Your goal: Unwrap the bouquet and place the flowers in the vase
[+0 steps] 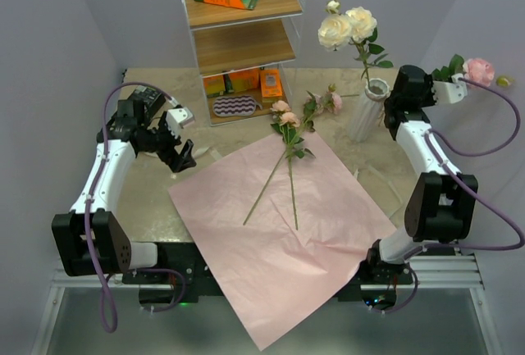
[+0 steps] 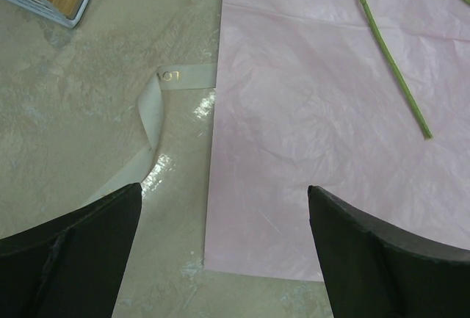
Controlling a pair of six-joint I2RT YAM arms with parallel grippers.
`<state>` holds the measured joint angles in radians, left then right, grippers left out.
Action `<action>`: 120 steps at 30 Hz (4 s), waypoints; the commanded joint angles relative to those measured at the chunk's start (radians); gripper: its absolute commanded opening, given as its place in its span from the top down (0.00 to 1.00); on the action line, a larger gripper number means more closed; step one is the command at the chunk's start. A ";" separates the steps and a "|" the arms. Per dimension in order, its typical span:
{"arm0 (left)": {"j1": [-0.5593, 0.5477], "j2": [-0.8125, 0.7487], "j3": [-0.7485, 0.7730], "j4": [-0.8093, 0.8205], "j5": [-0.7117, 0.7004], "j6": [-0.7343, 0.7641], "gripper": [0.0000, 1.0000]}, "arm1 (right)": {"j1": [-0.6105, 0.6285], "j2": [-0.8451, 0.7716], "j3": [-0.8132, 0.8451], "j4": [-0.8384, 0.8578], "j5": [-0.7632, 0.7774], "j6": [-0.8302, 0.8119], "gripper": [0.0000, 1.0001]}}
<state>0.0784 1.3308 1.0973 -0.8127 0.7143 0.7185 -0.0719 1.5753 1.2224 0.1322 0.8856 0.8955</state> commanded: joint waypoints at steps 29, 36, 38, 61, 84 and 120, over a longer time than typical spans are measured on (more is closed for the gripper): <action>0.011 -0.102 0.013 -0.065 0.063 0.016 0.01 | 0.037 -0.552 -0.060 0.363 0.055 -0.666 1.00; 0.009 -0.122 0.009 -0.069 0.074 0.003 0.01 | 0.060 -0.577 0.032 0.402 -0.008 -0.819 1.00; 0.009 -0.122 0.010 -0.069 0.080 -0.002 0.01 | 0.061 -0.587 0.052 0.400 -0.023 -0.840 1.00; 0.008 -0.124 0.016 -0.042 0.089 -0.044 0.01 | 0.064 -0.764 0.114 0.018 -0.234 -0.690 1.00; 0.009 -0.148 0.027 -0.062 0.080 -0.028 0.01 | 0.064 -0.692 0.052 -0.046 -0.300 -0.681 1.00; 0.011 -0.146 0.038 -0.078 0.057 -0.013 0.01 | 0.210 -0.213 0.260 -0.313 -0.566 -0.761 1.00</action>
<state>0.0784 1.2152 1.1023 -0.8856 0.7689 0.6998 0.1329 1.3884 1.5158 -0.1555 0.3466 0.0864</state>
